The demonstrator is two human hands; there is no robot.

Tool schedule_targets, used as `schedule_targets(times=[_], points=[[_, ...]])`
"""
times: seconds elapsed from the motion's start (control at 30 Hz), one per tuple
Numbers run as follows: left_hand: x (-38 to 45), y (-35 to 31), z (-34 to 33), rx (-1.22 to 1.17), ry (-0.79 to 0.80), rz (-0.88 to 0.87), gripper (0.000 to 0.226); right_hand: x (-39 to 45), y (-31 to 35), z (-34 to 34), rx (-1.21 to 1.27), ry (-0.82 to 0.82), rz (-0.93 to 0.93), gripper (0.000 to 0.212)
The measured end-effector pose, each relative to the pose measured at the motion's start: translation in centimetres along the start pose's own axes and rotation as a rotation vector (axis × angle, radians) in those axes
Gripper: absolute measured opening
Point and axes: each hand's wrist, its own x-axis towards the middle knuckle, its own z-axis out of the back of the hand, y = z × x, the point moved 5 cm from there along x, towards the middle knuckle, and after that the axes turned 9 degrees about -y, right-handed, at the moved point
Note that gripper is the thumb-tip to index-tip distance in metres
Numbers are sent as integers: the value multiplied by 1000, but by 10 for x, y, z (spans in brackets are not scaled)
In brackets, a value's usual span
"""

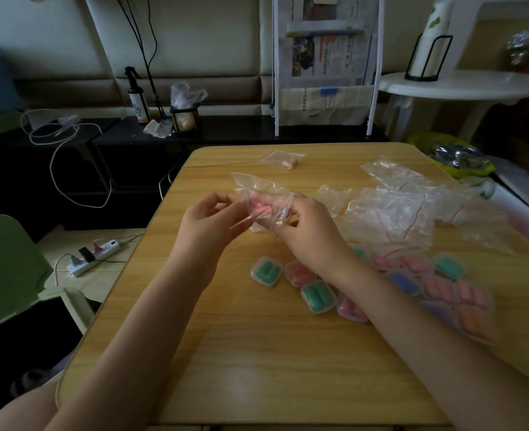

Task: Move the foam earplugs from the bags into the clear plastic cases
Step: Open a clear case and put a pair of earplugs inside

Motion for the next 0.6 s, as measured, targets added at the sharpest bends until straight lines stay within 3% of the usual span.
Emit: schedule_targets(times=[0.33,0.5,0.6], points=[[7,4,10,-179,-114,80,3,-3,8,4,-85,-64,58,26],[7,-1,1,-300,2,115,3,1,0,4,-165,-77,38,18],[7,0,-3,-405,63,178,16,-1,4,2,-143,-41,64,23]])
